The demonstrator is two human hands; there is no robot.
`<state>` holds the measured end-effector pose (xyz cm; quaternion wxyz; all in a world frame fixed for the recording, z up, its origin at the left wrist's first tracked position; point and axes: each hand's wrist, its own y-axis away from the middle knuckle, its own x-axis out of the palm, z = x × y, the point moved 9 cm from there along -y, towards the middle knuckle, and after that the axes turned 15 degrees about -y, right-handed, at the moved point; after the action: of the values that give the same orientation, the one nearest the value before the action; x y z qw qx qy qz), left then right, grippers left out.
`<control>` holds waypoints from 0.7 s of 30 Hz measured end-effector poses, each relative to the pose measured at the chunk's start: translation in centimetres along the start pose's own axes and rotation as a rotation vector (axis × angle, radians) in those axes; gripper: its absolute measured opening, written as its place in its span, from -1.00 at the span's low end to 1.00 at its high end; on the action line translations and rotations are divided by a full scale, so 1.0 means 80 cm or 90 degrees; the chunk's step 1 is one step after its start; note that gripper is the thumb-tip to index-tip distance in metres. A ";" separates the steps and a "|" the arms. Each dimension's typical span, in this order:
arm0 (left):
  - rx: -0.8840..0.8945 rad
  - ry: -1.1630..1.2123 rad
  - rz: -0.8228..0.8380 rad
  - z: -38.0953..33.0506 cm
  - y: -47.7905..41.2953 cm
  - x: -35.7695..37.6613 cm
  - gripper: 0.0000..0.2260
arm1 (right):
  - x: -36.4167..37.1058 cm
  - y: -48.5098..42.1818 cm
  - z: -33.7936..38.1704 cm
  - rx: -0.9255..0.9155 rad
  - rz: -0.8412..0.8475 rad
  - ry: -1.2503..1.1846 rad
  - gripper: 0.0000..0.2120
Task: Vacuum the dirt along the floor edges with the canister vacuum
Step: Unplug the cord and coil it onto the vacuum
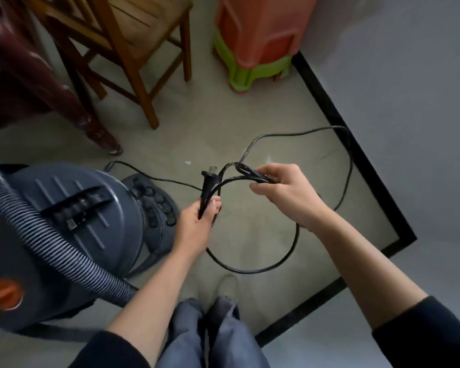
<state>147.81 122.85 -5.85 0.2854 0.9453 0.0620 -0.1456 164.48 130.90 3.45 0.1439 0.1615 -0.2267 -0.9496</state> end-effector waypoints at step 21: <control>0.240 -0.235 0.044 -0.134 -0.029 -0.148 -0.85 | 0.096 0.011 0.132 -0.069 0.168 -0.105 -0.62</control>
<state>138.65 130.34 5.18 0.1155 0.9408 -0.0512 -0.3145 153.76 131.57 10.96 0.2570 0.0435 -0.2053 -0.9434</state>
